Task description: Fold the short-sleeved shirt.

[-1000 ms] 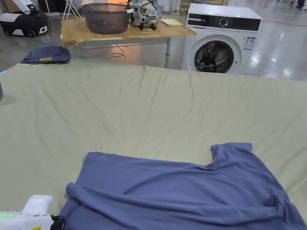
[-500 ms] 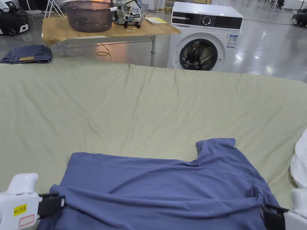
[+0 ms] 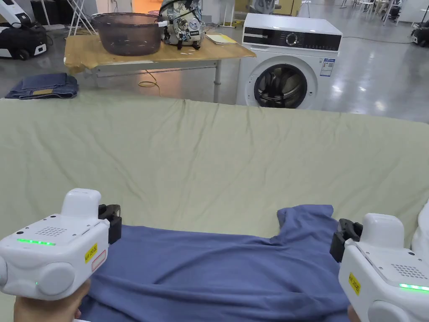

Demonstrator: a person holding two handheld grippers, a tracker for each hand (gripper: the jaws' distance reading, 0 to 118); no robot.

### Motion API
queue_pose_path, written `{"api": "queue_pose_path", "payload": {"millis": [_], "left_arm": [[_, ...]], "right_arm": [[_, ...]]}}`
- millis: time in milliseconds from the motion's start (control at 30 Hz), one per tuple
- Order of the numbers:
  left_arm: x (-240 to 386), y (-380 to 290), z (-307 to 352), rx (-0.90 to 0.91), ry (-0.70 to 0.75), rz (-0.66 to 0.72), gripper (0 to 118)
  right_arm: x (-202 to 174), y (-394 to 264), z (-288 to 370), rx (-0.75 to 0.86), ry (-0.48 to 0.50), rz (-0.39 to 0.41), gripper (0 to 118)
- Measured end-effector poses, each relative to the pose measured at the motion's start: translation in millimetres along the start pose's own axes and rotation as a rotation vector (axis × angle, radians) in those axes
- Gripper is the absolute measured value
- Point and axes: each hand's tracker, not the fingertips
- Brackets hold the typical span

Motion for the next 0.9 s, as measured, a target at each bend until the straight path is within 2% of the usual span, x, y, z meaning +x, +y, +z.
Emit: {"api": "queue_pose_path", "payload": {"millis": [167,433,533,567,667,700,867,900], "left_arm": [[-17,14,-22,-0.048,0.018,0.004,0],[-85,37,-119,-0.407,-0.073,0.173,0],[-104,35,-159,-0.557,-0.095,0.197,0],[-109,35,-169,-0.588,-0.093,0.206,4],[-103,32,-183,-0.666,-0.065,0.211,66],[-102,31,-189,-0.681,-0.056,0.206,76],[-86,19,-206,-0.756,-0.02,0.177,76],[-80,15,-207,-0.777,-0.002,0.147,72]], "right_arm": [[-7,6,-8,0.006,0.007,-0.012,0],[1,2,-25,-0.046,0.011,0.011,0],[6,-2,-32,-0.072,0.003,0.016,0],[9,-4,-34,-0.08,0.0,0.018,0],[15,-13,-43,-0.108,-0.011,0.024,0],[17,-14,-44,-0.116,-0.015,0.027,0],[22,-21,-48,-0.153,-0.032,0.028,0],[24,-22,-50,-0.161,-0.033,0.028,0]]}}
